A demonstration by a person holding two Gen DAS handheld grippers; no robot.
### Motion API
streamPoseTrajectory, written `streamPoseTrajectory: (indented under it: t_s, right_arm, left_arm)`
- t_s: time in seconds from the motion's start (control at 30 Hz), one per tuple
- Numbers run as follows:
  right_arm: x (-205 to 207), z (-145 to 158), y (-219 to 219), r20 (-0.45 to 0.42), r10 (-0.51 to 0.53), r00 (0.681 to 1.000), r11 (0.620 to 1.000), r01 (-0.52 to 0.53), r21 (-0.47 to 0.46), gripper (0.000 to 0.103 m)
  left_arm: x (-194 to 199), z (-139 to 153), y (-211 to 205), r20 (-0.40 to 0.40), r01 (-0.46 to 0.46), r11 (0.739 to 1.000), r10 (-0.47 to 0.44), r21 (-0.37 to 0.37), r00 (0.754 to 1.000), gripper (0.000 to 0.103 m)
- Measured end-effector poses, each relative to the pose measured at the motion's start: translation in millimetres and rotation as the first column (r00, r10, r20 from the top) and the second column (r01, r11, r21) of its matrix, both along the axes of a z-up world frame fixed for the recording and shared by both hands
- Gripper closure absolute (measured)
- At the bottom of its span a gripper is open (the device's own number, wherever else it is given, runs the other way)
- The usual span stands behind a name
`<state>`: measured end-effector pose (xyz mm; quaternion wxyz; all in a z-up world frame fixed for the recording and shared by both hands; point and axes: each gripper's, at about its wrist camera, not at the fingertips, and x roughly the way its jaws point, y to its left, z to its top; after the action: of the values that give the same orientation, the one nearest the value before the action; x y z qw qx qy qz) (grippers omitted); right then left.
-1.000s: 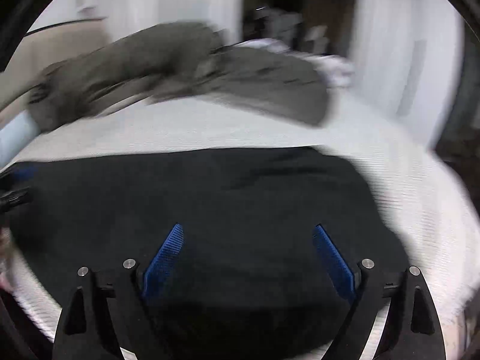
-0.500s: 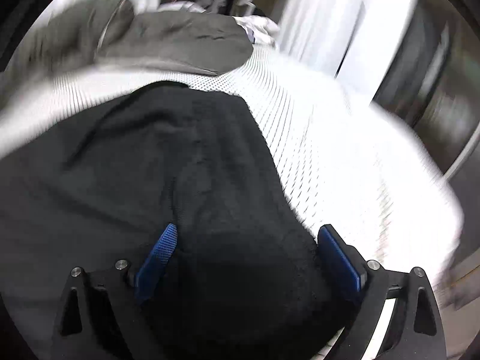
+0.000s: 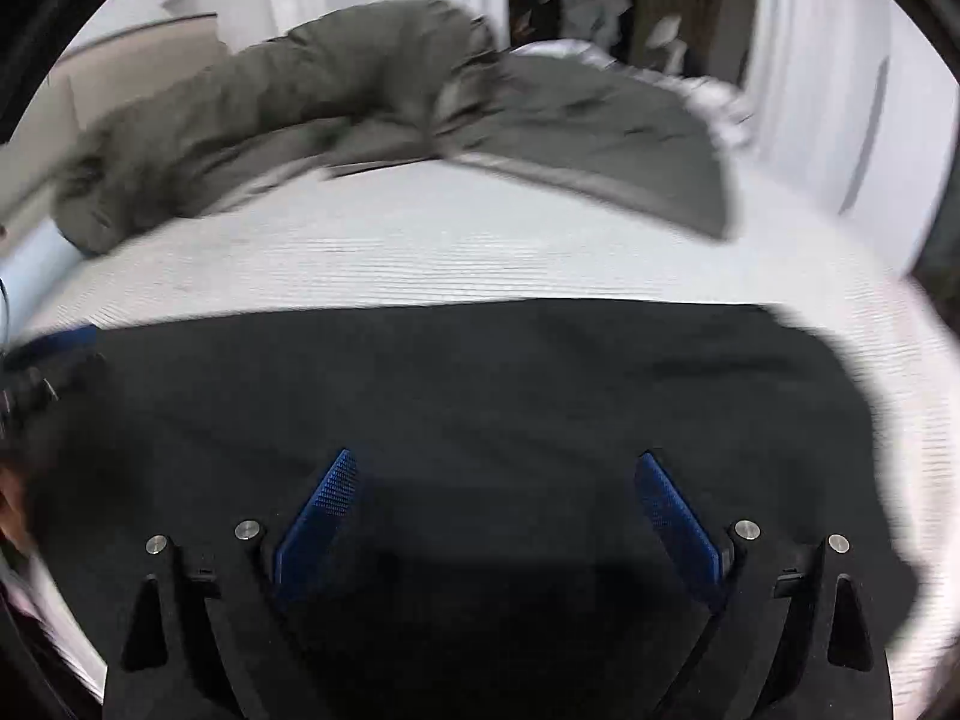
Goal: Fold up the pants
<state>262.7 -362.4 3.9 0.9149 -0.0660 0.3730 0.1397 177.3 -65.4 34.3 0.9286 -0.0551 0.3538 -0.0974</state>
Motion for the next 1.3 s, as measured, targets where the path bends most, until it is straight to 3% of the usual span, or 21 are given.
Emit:
streamPoseTrajectory:
  t_s: [0.13,0.23,0.3,0.37,0.4,0.43,0.47,0.5,0.53,0.57,0.63,0.73,0.83,0.9,1.0,1.03,1.1,1.17,1.23,1.3]
  right_arm:
    - [29.3,-15.7,80.8,-0.054,0.092,0.994,0.992,-0.096,-0.080,0.008]
    - [34.5,-39.2,103.9,-0.117,0.105,0.987,0.973,-0.127,-0.195,0.008]
    - [45.8,-37.2,92.7,-0.134,0.112,0.985,0.973,-0.136,-0.185,0.008]
    - [55.3,-27.7,63.8,-0.071,0.009,0.997,0.954,-0.029,-0.298,0.008]
    - [57.4,-25.2,38.0,0.008,-0.089,0.996,0.914,0.085,-0.396,0.007]
    - [66.2,-26.3,9.3,0.084,-0.211,0.974,0.849,0.225,-0.479,0.007]
    - [73.7,-28.3,-16.4,0.122,-0.304,0.945,0.801,0.323,-0.504,0.007]
    - [81.2,-31.6,-50.6,0.121,-0.407,0.905,0.777,0.413,-0.474,0.007]
    - [87.0,-34.2,-86.4,0.061,-0.476,0.877,0.810,0.464,-0.360,0.007]
    - [88.9,-35.9,-104.8,0.006,-0.494,0.869,0.838,0.478,-0.263,0.008]
    - [85.7,-30.2,-121.9,-0.032,-0.484,0.874,0.869,0.476,-0.136,0.007]
    - [72.9,-13.1,-107.0,0.016,-0.438,0.899,0.884,0.434,-0.176,0.007]
    - [58.3,7.9,-73.1,0.071,-0.297,0.952,0.939,0.305,-0.156,0.007]
    - [49.6,13.0,-44.3,0.066,-0.207,0.976,0.966,0.214,-0.146,0.007]
    - [62.6,5.0,-22.5,-0.007,-0.074,0.997,0.996,0.073,-0.058,0.008]
    - [73.4,-2.9,-16.8,-0.036,-0.063,0.997,0.997,0.061,-0.053,0.018]
    - [87.7,-13.9,-15.3,-0.075,-0.127,0.989,0.984,0.116,-0.132,0.044]
    - [108.0,-24.1,-43.4,-0.068,-0.240,0.968,0.960,0.227,-0.166,0.046]
    - [111.4,-23.8,-78.9,-0.082,-0.346,0.935,0.934,0.335,-0.126,0.094]
    - [111.2,-20.6,-81.9,-0.046,-0.384,0.922,0.912,0.371,-0.177,0.098]
  left_arm:
    - [18.9,-10.1,-27.9,-0.040,0.032,0.997,-0.029,0.071,0.999,0.006]
    - [35.8,-33.5,-27.1,-0.171,0.002,0.995,0.015,0.101,0.985,0.006]
    - [44.1,-51.6,-19.0,-0.272,-0.040,0.994,0.066,0.099,0.960,0.006]
    - [47.5,-57.7,-4.1,-0.270,-0.092,0.993,0.110,0.078,0.957,0.006]
    - [48.2,-58.4,-0.9,-0.272,-0.100,0.993,0.113,0.063,0.956,0.006]
    - [49.1,-57.3,2.3,-0.271,-0.104,0.993,0.114,0.049,0.956,0.006]
    - [48.3,-56.8,2.4,-0.269,-0.105,0.993,0.115,0.050,0.956,0.006]
    - [49.3,-56.7,3.2,-0.270,-0.098,0.994,0.109,0.056,0.957,0.006]
    - [48.3,-56.8,0.3,-0.270,-0.088,0.994,0.102,0.065,0.958,0.006]
    - [45.9,-56.4,-2.9,-0.267,-0.085,0.994,0.102,0.076,0.958,0.006]
    - [43.8,-54.4,-4.2,-0.260,-0.087,0.993,0.106,0.086,0.960,0.006]
    - [35.4,-42.9,-4.7,-0.221,-0.110,0.991,0.126,0.081,0.967,0.006]
    - [32.0,-29.1,-6.1,-0.162,-0.110,0.992,0.120,0.070,0.979,0.006]
    - [30.7,-24.8,-9.0,-0.145,-0.122,0.989,0.134,0.087,0.980,0.006]
    - [41.7,-32.0,-2.3,-0.192,-0.140,0.988,0.151,0.073,0.970,0.006]
    - [43.5,-37.0,-2.1,-0.213,-0.144,0.987,0.157,0.074,0.964,0.006]
    - [43.6,-48.3,2.7,-0.237,-0.142,0.988,0.152,0.057,0.960,0.007]
    - [41.6,-49.2,4.4,-0.228,-0.125,0.992,0.130,0.035,0.965,0.007]
    - [37.8,-46.3,1.8,-0.217,-0.095,0.994,0.103,0.047,0.971,0.006]
    - [41.2,-49.8,3.2,-0.222,-0.097,0.993,0.109,0.065,0.969,0.006]
